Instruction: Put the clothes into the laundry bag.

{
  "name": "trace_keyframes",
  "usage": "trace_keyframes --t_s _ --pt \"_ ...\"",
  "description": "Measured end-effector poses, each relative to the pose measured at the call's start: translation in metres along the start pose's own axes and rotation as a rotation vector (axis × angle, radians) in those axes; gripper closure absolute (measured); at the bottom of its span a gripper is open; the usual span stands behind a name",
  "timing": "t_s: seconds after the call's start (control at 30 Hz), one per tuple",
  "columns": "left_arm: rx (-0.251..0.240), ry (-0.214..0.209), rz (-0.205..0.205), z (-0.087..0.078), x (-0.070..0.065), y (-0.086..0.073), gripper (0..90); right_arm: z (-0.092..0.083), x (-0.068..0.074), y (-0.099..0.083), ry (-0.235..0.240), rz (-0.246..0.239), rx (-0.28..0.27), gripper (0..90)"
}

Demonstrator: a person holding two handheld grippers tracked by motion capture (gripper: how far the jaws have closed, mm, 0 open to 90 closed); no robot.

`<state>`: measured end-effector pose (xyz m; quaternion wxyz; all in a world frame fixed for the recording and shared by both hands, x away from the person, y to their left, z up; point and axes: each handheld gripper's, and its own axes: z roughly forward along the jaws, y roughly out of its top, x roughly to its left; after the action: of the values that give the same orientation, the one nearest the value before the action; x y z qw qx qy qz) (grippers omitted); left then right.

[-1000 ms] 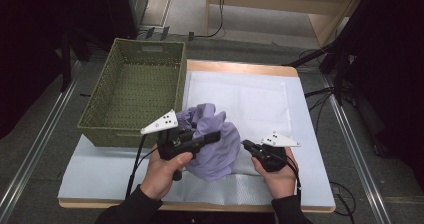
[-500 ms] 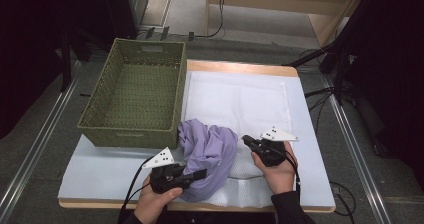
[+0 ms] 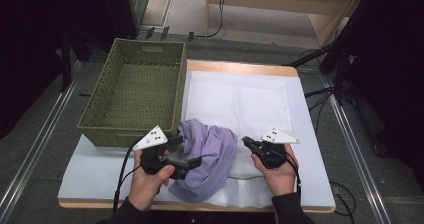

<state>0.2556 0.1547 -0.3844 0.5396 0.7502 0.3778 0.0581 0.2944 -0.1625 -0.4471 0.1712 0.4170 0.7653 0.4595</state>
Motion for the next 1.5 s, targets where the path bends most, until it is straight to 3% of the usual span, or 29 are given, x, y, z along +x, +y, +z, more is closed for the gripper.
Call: trace_keyframes --t_s 0.17,0.27,0.33,0.43,0.53,0.6,0.67,0.8,0.87,0.9,1.03,1.13,1.23,1.3,1.37,1.47,1.5 --pt "0.064 0.051 0.009 0.032 -0.007 0.007 7.0 -0.001 0.001 0.000 0.004 -0.004 -0.004 90.0" --pt "0.156 0.114 0.014 0.055 -0.009 -0.004 7.1 -0.002 0.001 -0.001 0.007 -0.003 -0.002 90.0" --pt "0.213 0.155 -0.012 0.069 -0.007 -0.015 11.5 -0.002 0.001 -0.002 0.008 -0.003 -0.001 90.0" --pt "0.260 0.157 -0.025 0.080 -0.003 -0.028 20.7 -0.002 0.002 -0.002 0.011 -0.004 -0.001 90.0" --pt "0.276 0.127 -0.054 0.082 0.002 -0.036 54.1 -0.001 0.004 -0.002 0.016 -0.013 0.000 90.0" --pt "0.270 0.077 -0.096 0.079 0.008 -0.040 75.3 0.000 0.005 -0.001 0.018 -0.012 0.001 90.0" --pt "0.247 0.014 -0.132 0.074 0.014 -0.041 85.7 0.000 0.005 -0.001 0.016 -0.014 0.001 90.0" --pt "0.164 -0.077 -0.058 0.060 0.006 -0.034 87.3 0.001 0.005 -0.001 0.013 -0.011 -0.001 90.0" --pt "0.135 -0.142 0.011 0.055 -0.004 -0.029 87.3 0.001 0.004 -0.001 0.013 -0.008 -0.002 90.0" --pt "0.129 -0.172 0.027 0.055 -0.007 -0.028 87.3 0.001 0.004 0.000 0.015 -0.005 -0.002 90.0" --pt "0.145 -0.303 0.083 0.059 -0.017 -0.031 87.3 0.000 0.004 0.001 0.012 -0.003 -0.008 90.0" --pt "0.182 -0.352 0.115 0.068 -0.023 -0.039 87.0 -0.001 0.003 0.002 0.015 -0.002 -0.013 90.0" --pt "0.200 -0.398 0.105 0.074 -0.026 -0.045 86.4 -0.002 0.003 0.002 0.015 0.004 -0.017 90.0" --pt "0.247 -0.381 0.125 0.080 -0.028 -0.049 85.2 -0.003 0.003 0.003 0.016 0.004 -0.023 90.0" --pt "0.282 -0.337 0.125 0.084 -0.029 -0.052 78.9 -0.004 0.004 0.004 0.017 0.003 -0.025 90.0" --pt "0.262 -0.278 0.138 0.081 -0.032 -0.052 58.6 -0.003 0.005 0.004 0.018 0.000 -0.020 90.0" --pt "0.247 -0.254 0.159 0.077 -0.034 -0.049 52.2 -0.003 0.005 0.003 0.018 -0.003 -0.020 90.0"
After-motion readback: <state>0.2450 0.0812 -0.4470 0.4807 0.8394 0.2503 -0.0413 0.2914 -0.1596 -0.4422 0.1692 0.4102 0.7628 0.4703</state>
